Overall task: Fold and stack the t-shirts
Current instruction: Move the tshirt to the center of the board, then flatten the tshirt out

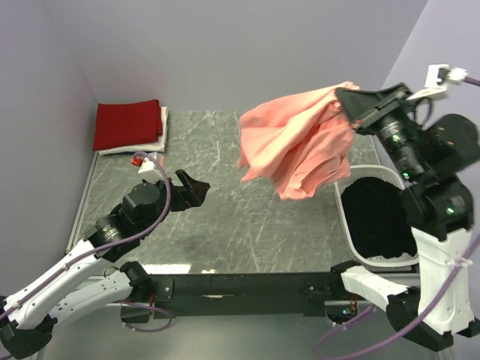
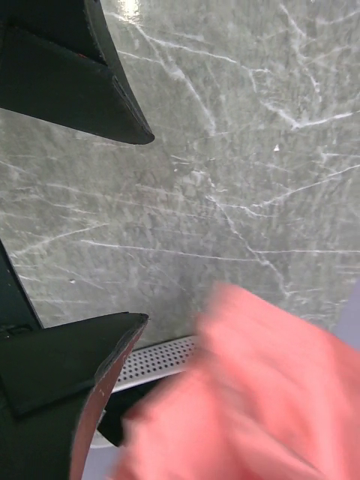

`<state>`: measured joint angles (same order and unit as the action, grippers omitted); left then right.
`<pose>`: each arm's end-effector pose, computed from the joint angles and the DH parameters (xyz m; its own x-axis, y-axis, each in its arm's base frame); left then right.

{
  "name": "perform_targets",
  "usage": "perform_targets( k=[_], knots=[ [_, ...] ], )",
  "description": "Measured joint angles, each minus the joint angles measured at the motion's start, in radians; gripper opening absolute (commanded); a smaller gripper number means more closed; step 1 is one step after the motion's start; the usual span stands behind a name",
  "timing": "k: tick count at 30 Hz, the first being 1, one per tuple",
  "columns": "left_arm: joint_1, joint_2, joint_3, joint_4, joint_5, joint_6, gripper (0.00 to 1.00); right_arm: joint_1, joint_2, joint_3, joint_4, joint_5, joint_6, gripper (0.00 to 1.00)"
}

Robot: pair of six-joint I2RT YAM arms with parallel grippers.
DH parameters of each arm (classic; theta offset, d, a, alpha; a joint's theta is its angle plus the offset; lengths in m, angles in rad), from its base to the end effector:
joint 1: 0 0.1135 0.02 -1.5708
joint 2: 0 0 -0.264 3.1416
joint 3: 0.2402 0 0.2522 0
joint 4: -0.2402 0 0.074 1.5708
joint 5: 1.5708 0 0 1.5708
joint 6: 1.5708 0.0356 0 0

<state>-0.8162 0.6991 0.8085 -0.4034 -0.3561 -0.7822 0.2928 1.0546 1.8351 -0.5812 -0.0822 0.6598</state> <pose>0.1170 -0.1063 0.3387 -0.4610 -0.4741 -0.7501 0.1824 0.7767 -0.6029 0.1225 0.0400 0.5798 -0.0738 0.6158 -0.7844 -0.4044 0.7005 0.5880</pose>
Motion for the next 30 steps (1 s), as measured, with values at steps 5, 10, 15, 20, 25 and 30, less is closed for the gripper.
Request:
perform_targets(
  k=[5,10,15,20,25,30],
  knots=[
    [0.0,-0.033,-0.021,0.01,-0.046,-0.025,0.99,0.024,0.071,-0.202,0.102,-0.061,0.021,0.35],
    [0.0,-0.017,-0.08,0.03,-0.061,-0.051,0.96,0.027,0.377,-0.251,0.102,-0.067,-0.021,0.54],
    [0.0,0.036,-0.18,0.087,-0.027,-0.074,0.88,0.049,0.512,-0.478,0.088,0.011,-0.058,0.63],
    [0.001,0.071,-0.308,0.185,0.069,-0.078,0.8,0.106,0.254,-0.811,0.099,0.089,-0.05,0.62],
    [0.0,0.211,-0.374,0.338,0.177,-0.076,0.74,0.197,-0.044,-1.146,0.246,0.131,0.032,0.61],
    [-0.021,0.425,-0.371,0.474,0.251,-0.069,0.7,0.227,-0.057,-1.38,0.328,0.15,0.123,0.59]
  ],
)
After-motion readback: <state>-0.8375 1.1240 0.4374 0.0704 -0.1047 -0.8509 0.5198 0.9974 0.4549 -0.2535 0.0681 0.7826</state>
